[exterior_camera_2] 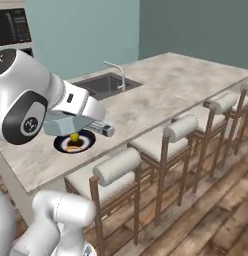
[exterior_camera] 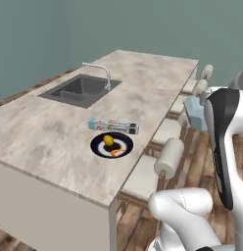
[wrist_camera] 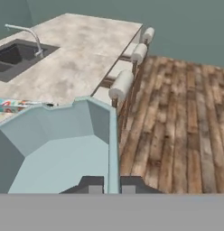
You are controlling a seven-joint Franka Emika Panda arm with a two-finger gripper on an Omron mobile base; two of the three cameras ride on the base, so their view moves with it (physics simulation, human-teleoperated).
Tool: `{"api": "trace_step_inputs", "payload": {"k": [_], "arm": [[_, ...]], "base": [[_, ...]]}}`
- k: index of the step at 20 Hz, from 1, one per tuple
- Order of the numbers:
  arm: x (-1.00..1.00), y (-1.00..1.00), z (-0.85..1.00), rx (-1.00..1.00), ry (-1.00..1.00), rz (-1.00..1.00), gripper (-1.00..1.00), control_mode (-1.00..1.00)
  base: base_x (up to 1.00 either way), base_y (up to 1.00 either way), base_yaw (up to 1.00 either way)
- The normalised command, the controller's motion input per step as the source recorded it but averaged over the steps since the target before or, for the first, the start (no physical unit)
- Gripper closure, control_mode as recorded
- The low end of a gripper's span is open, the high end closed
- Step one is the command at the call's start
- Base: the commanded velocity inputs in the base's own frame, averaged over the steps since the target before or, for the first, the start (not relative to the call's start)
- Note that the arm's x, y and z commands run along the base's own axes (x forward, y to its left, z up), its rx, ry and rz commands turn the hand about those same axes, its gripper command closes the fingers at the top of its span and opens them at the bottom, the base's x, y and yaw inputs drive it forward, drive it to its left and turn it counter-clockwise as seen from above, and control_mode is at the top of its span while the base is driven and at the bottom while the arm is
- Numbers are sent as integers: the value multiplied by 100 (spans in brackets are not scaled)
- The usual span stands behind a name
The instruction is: Retrieve the tupperware and aluminum foil from the cabinet and place them on the dining counter near the plate with lemon and shrimp to prepare for storing leftovers.
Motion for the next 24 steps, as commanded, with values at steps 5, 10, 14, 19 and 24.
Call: {"api": "trace_step_inputs", "payload": {"k": [5, 10, 14, 19, 24], "arm": [[0, 0, 0, 0, 0, 0, 100, 100], [0, 0, 0, 0, 0, 0, 100, 100], [0, 0, 0, 0, 0, 0, 100, 100], [0, 0, 0, 0, 0, 0, 100, 100], [0, 0, 0, 0, 0, 0, 100, 100]], "base": [[72, -25, 76], [68, -28, 75], [67, -26, 76], [72, -24, 76], [89, -20, 66]]}}
